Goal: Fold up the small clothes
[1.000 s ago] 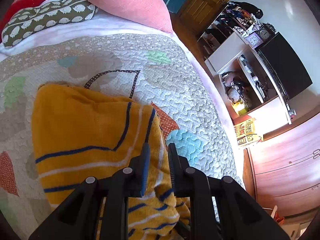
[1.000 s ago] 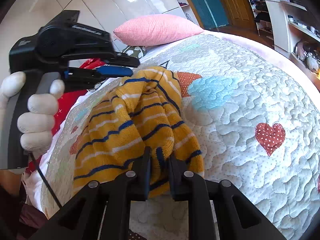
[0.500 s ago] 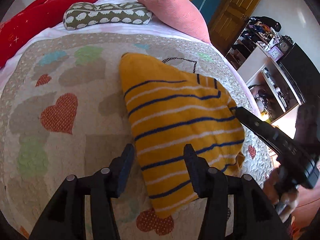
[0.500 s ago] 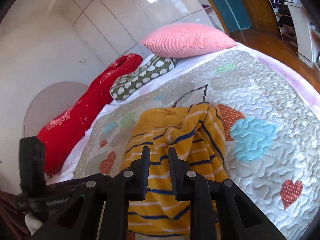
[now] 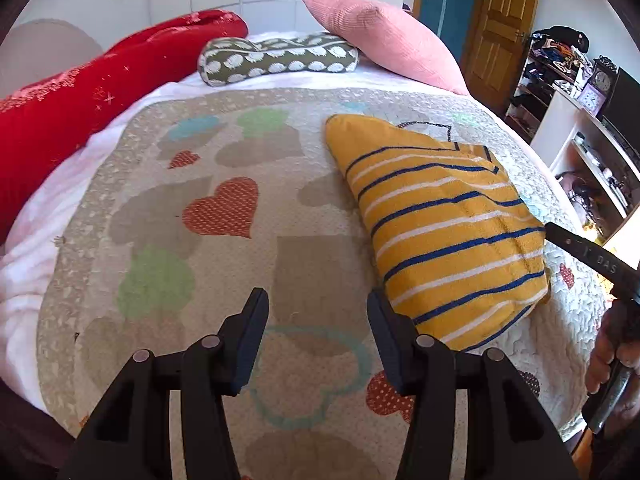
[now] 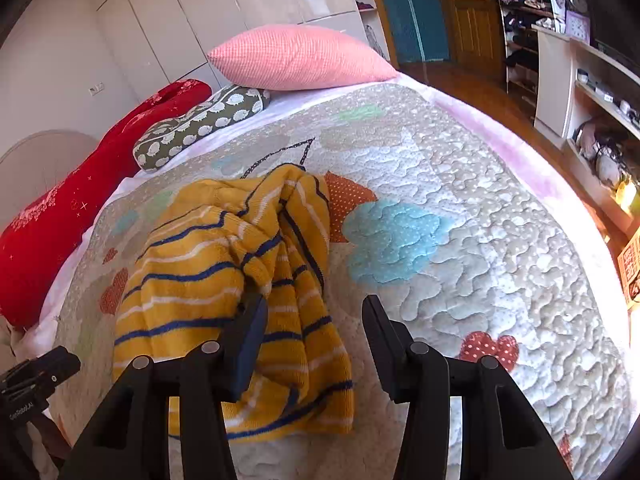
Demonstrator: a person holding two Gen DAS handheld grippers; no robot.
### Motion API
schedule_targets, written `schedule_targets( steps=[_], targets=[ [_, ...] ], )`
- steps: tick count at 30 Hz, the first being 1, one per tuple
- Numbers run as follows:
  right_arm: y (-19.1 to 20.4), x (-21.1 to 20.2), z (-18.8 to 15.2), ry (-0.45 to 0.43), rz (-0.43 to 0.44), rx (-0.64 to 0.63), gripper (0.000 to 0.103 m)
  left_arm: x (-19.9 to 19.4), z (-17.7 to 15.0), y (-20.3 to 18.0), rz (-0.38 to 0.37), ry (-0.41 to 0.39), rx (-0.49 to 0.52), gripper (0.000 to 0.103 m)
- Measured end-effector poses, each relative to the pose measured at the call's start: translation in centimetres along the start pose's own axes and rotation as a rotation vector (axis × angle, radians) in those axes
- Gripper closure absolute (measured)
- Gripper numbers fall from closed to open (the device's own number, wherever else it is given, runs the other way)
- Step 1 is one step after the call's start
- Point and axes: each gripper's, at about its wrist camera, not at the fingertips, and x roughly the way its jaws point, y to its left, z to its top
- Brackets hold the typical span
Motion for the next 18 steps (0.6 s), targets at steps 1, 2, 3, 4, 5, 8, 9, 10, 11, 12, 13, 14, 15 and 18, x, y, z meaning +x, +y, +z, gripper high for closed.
schedule_targets(
  steps=[1,2,3,4,5,8,9,10,11,12,13,14,15,18],
  targets=[
    [0.3,-0.9,-0.4,-0.019,-0.01,-0.012,0.052,-0.5,-0.4,0.1,0.021,-0.015,-0.003,0.049],
    [0.7,-1.7,-0.7,-0.043,-0.023,-0.027,0.052,-1.1,-0.9,0.1,0.043,-0.03,-0.003,0.046],
    [1.3,-2.6,-1.1,-0.073,-0.037,-0.049,0.052,-1.6,-1.3,0.1,0.065,-0.045,-0.005,0.046],
    [2.1,-3.4,-1.4,-0.104,-0.048,-0.078,0.052,-2.2,-1.7,0.2,0.095,-0.065,-0.012,0.046],
    [3.0,-4.0,-1.8,-0.132,-0.053,-0.106,0.052,-2.7,-2.2,0.3,0.126,-0.086,-0.02,0.045],
    [5.1,-4.6,-2.6,-0.159,-0.007,-0.141,0.052,-3.4,-3.2,0.3,0.165,-0.106,-0.004,0.044],
    [5.7,-4.3,-2.7,-0.141,0.027,-0.141,0.052,-3.7,-3.5,0.2,0.175,-0.107,0.011,0.044],
    [6.1,-3.8,-2.7,-0.118,0.059,-0.135,0.052,-3.9,-3.7,0.1,0.18,-0.11,0.019,0.044],
    [6.3,-3.1,-2.7,-0.094,0.085,-0.123,0.052,-4.3,-3.9,0.2,0.181,-0.115,0.019,0.044],
    [6.4,-2.2,-2.7,-0.062,0.111,-0.108,0.05,-4.8,-4.1,0.3,0.179,-0.12,0.014,0.044],
    [6.2,-1.1,-2.8,-0.016,0.13,-0.091,0.05,-5.1,-4.3,0.3,0.174,-0.123,0.009,0.043],
    [5.9,0.4,-3.0,0.037,0.126,-0.069,0.051,-5.5,-4.4,0.4,0.171,-0.125,0.005,0.043],
    [5.4,1.7,-3.3,0.086,0.101,-0.044,0.051,-5.8,-4.5,0.5,0.171,-0.128,0.003,0.042],
    [3.7,2.3,-4.2,0.096,0.114,0.003,0.051,-6.6,-4.9,0.3,0.173,-0.14,0.006,0.039]
  ],
)
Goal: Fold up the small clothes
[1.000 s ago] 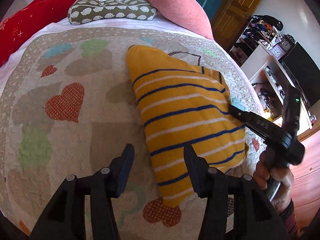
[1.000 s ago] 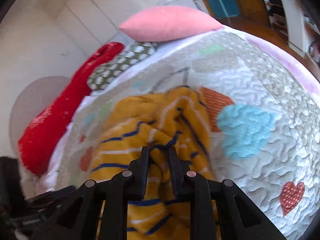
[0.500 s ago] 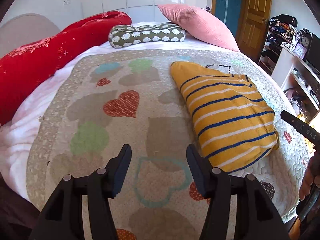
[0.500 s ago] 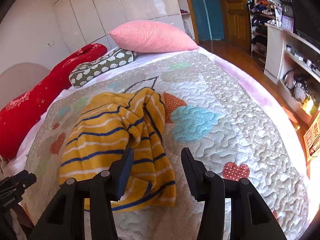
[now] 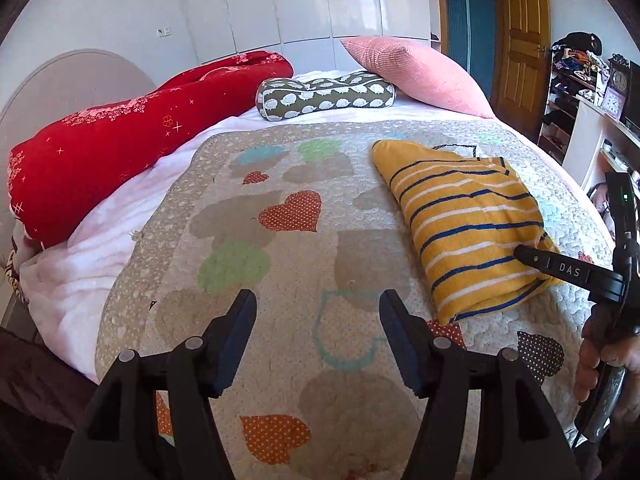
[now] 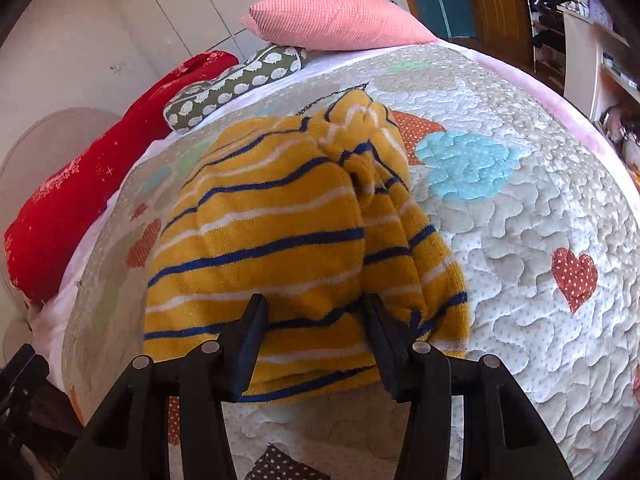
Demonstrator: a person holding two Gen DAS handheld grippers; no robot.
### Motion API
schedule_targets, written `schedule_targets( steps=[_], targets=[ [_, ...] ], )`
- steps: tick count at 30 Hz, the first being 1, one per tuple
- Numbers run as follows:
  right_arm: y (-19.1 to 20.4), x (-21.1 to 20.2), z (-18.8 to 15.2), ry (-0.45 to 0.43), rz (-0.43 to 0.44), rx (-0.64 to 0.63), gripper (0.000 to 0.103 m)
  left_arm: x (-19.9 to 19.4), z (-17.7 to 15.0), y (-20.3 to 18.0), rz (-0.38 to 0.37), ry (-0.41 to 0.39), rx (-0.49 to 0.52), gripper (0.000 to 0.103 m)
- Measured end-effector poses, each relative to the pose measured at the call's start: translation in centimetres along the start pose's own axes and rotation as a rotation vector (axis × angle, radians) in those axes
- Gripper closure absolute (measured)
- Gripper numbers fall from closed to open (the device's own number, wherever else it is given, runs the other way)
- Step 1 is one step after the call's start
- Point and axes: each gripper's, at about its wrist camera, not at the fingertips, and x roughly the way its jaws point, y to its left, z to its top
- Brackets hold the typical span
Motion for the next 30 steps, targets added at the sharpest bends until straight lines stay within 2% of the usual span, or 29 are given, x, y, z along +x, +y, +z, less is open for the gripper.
schedule_targets(
  steps=[7,16,23,30],
  targets=[
    [0.0,-1.4,-1.1,0.015,-0.077,-0.106,0.051,0.1,-0.3,-0.5,-0.011,0.007,0.01,0.038],
    [-2.9,-3.0,-1.3,0.054,-0.052,-0.049,0.051,1.9,-0.4,-0.8,-0.001,0.052,0.016,0.038],
    [-4.5,-5.2,0.7,-0.007,-0.064,-0.041,0.047,4.3,-0.1,-2.0,-0.011,0.103,0.034,0.038],
    [-5.9,-3.9,3.1,-0.008,-0.041,0.011,0.044,6.2,0.8,-3.1,-0.009,0.126,0.068,0.038]
  ],
)
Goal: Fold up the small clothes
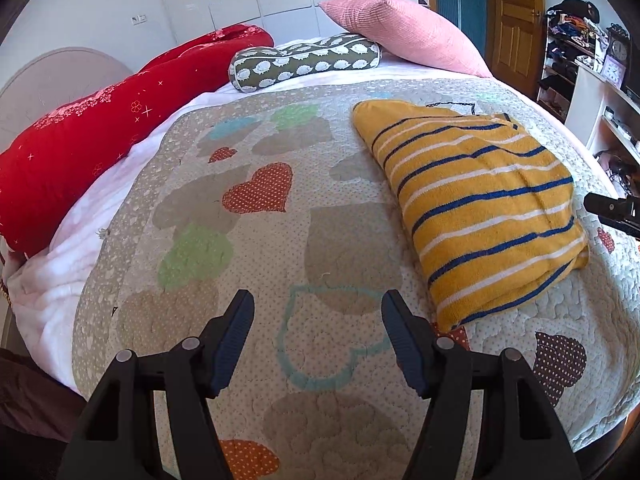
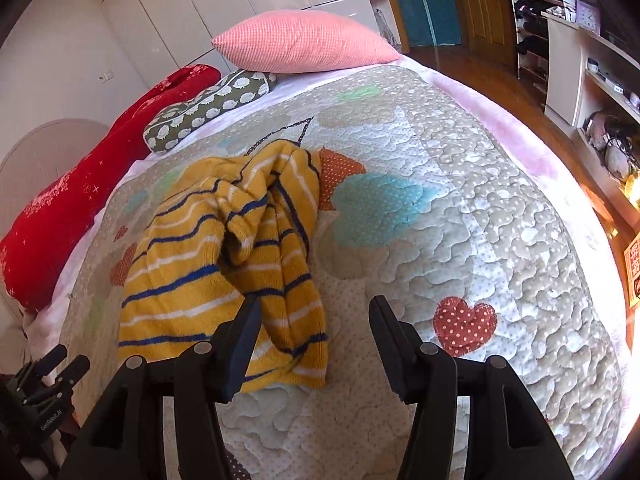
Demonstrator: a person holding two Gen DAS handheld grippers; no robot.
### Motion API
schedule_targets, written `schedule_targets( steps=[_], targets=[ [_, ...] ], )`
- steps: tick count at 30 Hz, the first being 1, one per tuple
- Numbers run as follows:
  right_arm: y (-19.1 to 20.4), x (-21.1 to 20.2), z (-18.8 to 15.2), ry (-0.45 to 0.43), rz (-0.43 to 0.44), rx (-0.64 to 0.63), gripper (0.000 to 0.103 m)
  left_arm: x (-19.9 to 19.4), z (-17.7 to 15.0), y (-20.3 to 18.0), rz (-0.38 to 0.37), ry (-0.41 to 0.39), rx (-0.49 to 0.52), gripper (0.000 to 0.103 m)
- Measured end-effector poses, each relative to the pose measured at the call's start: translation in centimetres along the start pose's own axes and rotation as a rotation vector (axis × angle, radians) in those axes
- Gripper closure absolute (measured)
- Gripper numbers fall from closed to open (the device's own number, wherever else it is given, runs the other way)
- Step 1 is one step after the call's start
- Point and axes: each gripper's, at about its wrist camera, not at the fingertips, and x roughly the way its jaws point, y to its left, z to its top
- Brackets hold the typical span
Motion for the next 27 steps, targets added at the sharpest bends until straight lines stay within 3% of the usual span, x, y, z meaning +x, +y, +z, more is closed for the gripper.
schedule_targets(
  steps=[8,15,20,27],
  targets=[
    [-0.3,1.2,2.5,-0.01,0.036,0.036,0.039,2.4,1.6,-0.6,-0.015,0.032,0.015,0.038],
    [2.0,2.0,3.7,-0.019,0.044,-0.041,0.035,3.4,2.5,-1.1,-0.043,0.049,0.026,0.038],
    [0.7,4.2,4.8,0.018,0.083,0.009,0.027,5.2,4.0,-0.1,-0.205,0.104,-0.044,0.038],
    [-3.4,6.5,6.1,0.059,0.167,0.185,0.024,8.9,6.3,1.3,-0.472,0.168,-0.183,0.037]
  ],
)
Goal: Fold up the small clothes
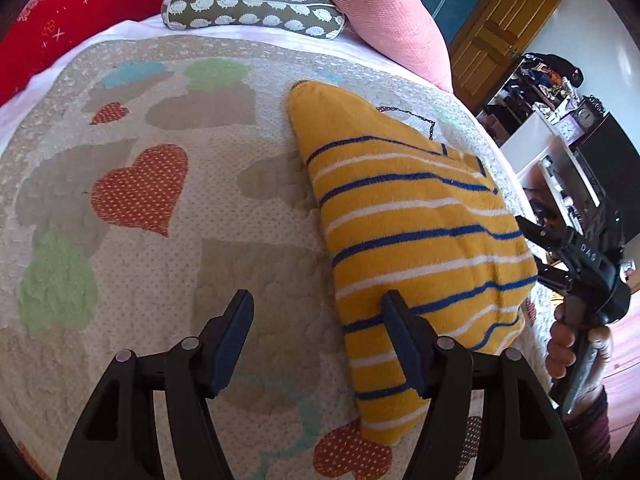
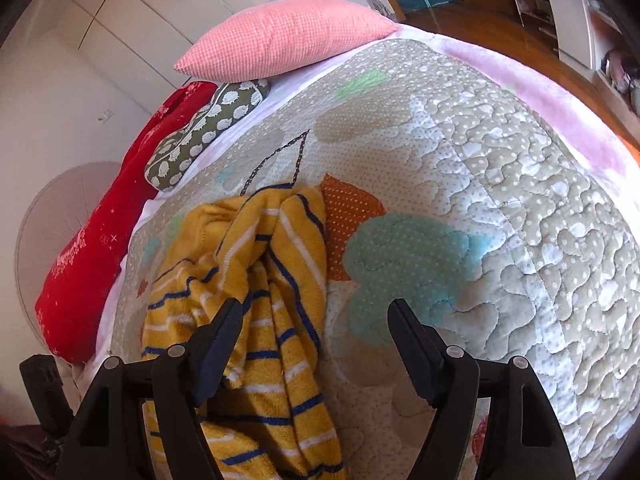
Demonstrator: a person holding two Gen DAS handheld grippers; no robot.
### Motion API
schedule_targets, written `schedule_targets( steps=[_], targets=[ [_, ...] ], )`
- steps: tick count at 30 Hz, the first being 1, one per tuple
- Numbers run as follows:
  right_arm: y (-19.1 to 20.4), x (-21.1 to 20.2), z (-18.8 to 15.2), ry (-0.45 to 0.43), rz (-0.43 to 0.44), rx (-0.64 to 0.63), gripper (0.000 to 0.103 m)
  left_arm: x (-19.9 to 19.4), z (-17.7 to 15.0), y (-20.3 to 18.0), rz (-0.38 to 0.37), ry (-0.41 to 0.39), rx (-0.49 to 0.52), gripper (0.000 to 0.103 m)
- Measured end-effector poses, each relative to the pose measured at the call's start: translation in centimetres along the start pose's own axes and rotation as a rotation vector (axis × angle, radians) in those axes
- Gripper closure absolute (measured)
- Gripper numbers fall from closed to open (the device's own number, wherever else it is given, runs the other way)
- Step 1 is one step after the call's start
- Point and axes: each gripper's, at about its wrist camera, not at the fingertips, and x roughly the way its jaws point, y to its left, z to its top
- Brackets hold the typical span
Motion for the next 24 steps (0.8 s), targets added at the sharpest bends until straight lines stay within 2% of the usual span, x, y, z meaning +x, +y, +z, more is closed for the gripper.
schedule_targets(
  steps=[4,5,7,11,14,17,18,19,20,21,22,24],
  targets=[
    [-1.7,1.9,0.3,0.041,0.056,0.074,0.02,1.8,1.4,0.6,-0.152,0.038,-0.042,0.033],
    [-1.8,2.1,0.4,0.036,0.081,0.087,0.016,2.3,1.8,0.8,-0.195,0.048,-0.056,0.033],
    [-1.8,2.5,0.8,0.034,0.161,0.123,0.012,3.5,2.6,0.8,-0.258,0.077,-0.07,0.032],
    [-1.2,4.5,1.4,0.118,0.337,0.201,0.012,5.6,4.1,-0.1,-0.323,0.104,-0.057,0.026],
    [0.5,6.1,1.8,0.135,0.292,0.158,0.012,7.6,5.2,-1.2,-0.347,0.125,-0.061,0.015],
    [2.6,7.3,2.2,0.128,0.217,0.081,0.012,8.5,5.2,-2.3,-0.303,0.131,-0.079,0.018],
    [3.2,7.5,2.1,0.131,0.184,0.045,0.028,8.2,5.1,-2.7,-0.284,0.129,-0.07,0.025],
    [3.8,7.7,1.9,0.143,0.174,0.021,0.042,7.7,5.1,-3.1,-0.265,0.126,-0.049,0.043],
    [4.3,7.7,1.6,0.145,0.163,0.022,0.051,6.9,5.0,-3.5,-0.245,0.115,-0.026,0.053],
    [4.9,7.2,1.4,0.127,0.146,0.01,0.059,5.9,4.9,-3.8,-0.229,0.104,-0.004,0.057],
    [5.6,6.7,1.2,0.118,0.137,-0.015,0.063,5.1,4.9,-4.0,-0.214,0.096,0.012,0.062],
    [7.0,5.5,0.8,0.104,0.139,-0.049,0.067,2.9,4.4,-4.4,-0.185,0.07,0.041,0.063]
  ],
)
